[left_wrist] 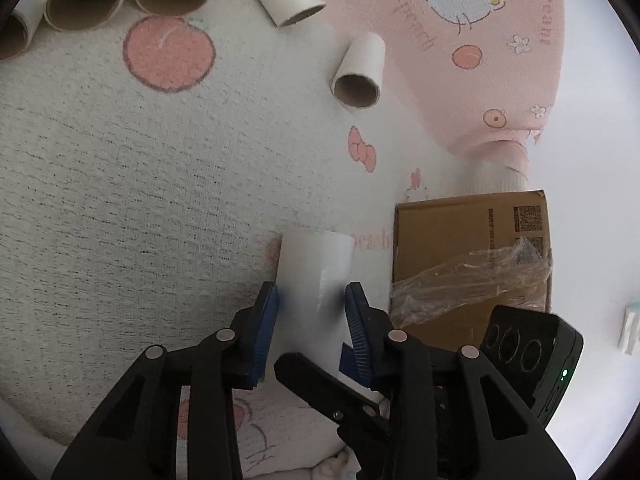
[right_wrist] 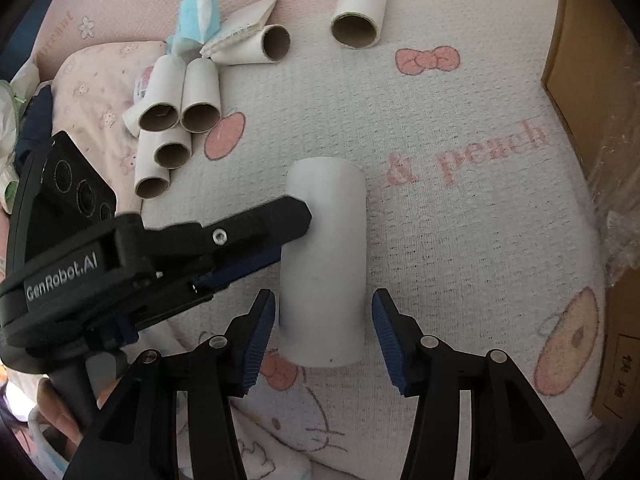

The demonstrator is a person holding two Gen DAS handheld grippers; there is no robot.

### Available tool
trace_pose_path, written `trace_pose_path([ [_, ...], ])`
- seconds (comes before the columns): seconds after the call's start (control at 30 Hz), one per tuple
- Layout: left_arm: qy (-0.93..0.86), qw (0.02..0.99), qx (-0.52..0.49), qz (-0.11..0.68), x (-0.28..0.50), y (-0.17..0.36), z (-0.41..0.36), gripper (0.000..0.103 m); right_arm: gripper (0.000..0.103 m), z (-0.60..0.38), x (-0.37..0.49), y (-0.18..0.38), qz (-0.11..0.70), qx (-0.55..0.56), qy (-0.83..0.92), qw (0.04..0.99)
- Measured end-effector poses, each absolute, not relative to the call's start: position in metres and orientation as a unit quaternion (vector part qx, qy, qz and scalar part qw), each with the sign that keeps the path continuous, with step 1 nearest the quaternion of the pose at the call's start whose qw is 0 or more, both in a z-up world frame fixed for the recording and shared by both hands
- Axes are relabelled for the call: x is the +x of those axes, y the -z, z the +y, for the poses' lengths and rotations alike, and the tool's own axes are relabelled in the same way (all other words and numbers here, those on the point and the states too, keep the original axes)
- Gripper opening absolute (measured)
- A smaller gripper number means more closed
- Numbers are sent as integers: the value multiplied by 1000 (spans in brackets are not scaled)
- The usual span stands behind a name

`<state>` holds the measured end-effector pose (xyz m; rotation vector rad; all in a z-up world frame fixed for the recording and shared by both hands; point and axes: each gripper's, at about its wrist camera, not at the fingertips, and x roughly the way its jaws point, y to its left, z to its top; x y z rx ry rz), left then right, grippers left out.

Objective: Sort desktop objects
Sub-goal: 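Close the right gripper around a standing white cardboard tube, then lift the held tube with the right gripper and carry it to the box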

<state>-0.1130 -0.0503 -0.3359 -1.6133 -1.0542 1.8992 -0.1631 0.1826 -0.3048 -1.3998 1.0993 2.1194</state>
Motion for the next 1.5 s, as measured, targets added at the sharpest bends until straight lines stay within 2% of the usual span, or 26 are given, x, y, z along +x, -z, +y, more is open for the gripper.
trace_pose_path([
  [0.07,-685,220,-583,-378,-113,336,-50,38,47,186,-163,307,395,-494,-752,185],
  [0.17,-685,225,-583,-373,-113,337,-47,38,42,191,-162,311,406,-491,-749,182],
  [0.47,-690,227,-579,-370,-109,328,-51,38,42,186,-163,306,395,-492,-756,174],
  [0.63,-712,243,-561,-346,-106,292,-52,38,41,180,-161,283,393,-467,-774,168],
  [0.8,-727,265,-539,-334,-105,243,-58,39,41,172,-154,236,369,-417,-815,160],
  [1.0,-757,277,-515,-291,-105,186,-55,49,41,161,-147,190,358,-363,-849,141],
  [1.17,-793,262,-508,-212,-95,152,-39,47,41,145,-155,165,308,-355,-869,157],
  [1.5,-830,289,-458,-136,-71,99,-7,47,41,152,-115,133,318,-295,-889,148],
])
